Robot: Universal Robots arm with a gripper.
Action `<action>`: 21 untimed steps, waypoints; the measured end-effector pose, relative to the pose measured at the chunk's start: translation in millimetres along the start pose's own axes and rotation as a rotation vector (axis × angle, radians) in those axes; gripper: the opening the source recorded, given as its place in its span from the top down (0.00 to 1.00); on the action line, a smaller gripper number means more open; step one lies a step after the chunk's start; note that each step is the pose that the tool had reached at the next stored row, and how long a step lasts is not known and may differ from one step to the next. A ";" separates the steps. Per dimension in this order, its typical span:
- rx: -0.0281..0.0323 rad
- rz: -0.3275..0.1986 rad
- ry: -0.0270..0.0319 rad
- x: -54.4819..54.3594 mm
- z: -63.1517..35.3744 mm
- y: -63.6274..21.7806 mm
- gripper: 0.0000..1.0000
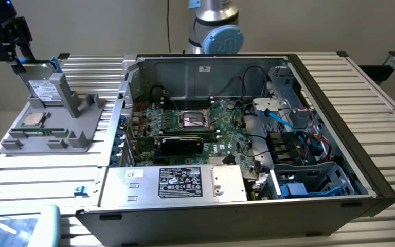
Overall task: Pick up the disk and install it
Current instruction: 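Pick up the disk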
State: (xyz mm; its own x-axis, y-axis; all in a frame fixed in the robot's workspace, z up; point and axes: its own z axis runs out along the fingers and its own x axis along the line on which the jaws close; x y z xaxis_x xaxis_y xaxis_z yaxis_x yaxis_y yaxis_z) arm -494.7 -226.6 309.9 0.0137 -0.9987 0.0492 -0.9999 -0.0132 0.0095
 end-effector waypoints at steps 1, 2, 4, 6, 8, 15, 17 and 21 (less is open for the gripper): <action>-0.0008 0.000 0.0000 -0.1 1.7 0.0 0.35; -0.0019 0.000 0.0000 -0.2 3.6 0.0 0.35; -0.0055 0.000 -0.0004 -0.4 6.7 -0.1 0.35; -0.0087 0.000 -0.0021 -0.4 9.3 -0.1 0.35; -0.0104 -0.001 -0.0062 -0.5 11.9 -0.2 0.35; -0.0191 -0.001 -0.0272 -0.9 19.5 -0.1 0.35; -0.0218 -0.001 -0.0271 -0.9 20.1 -0.2 0.35; -0.0217 -0.001 -0.0272 -0.9 20.2 -0.2 0.35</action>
State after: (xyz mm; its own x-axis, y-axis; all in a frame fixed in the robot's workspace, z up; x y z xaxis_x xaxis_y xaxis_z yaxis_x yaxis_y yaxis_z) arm -494.7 -226.8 289.7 0.0144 -0.9997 0.0220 -0.9994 -0.0137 0.0313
